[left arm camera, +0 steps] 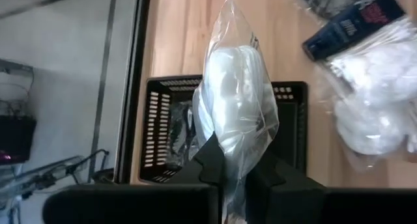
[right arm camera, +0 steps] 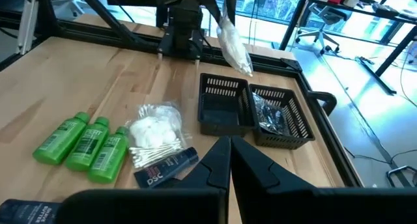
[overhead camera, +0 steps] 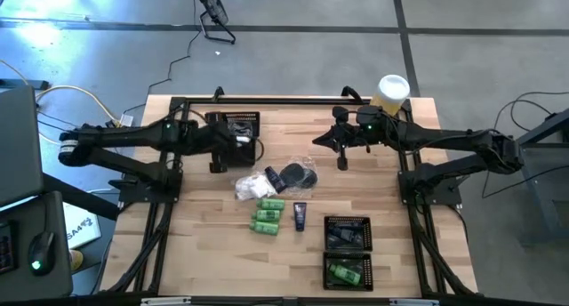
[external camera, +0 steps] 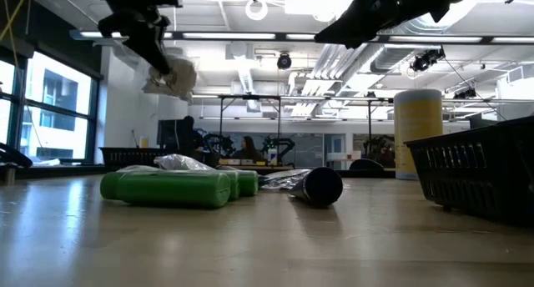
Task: Pick & Place Travel size toiletries
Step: Put the white cotton pack into the middle top black basket
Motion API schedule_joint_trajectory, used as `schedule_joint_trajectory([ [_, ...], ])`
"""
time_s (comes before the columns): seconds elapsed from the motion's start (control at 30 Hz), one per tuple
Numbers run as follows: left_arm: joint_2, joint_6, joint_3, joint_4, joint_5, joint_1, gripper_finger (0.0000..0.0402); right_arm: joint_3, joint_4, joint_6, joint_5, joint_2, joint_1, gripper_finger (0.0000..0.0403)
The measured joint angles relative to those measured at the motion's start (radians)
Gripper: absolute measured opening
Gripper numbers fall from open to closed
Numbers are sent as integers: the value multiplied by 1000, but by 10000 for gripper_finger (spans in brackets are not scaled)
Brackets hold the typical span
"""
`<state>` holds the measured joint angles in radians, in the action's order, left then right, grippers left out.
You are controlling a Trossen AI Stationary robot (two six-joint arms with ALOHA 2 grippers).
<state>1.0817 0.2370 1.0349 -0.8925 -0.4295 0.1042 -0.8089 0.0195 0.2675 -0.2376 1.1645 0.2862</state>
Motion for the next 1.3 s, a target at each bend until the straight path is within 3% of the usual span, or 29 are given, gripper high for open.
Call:
schedule_joint_trajectory([
  [0.23, 0, 29, -86, 70, 47, 80, 21, 0, 0, 18, 0, 0, 18, 4],
  [0.47, 0, 47, -239, 202, 101, 86, 21, 0, 0, 18, 0, 0, 18, 4],
  [0.73, 0, 98, -402, 396, 54, 86, 21, 0, 0, 18, 0, 0, 18, 4],
  [1.1, 0, 133, -424, 445, 52, 86, 26, 0, 0, 18, -1, 0, 17, 4],
  [1.3, 0, 127, -424, 445, 52, 86, 75, 0, 0, 18, -1, 0, 17, 4],
])
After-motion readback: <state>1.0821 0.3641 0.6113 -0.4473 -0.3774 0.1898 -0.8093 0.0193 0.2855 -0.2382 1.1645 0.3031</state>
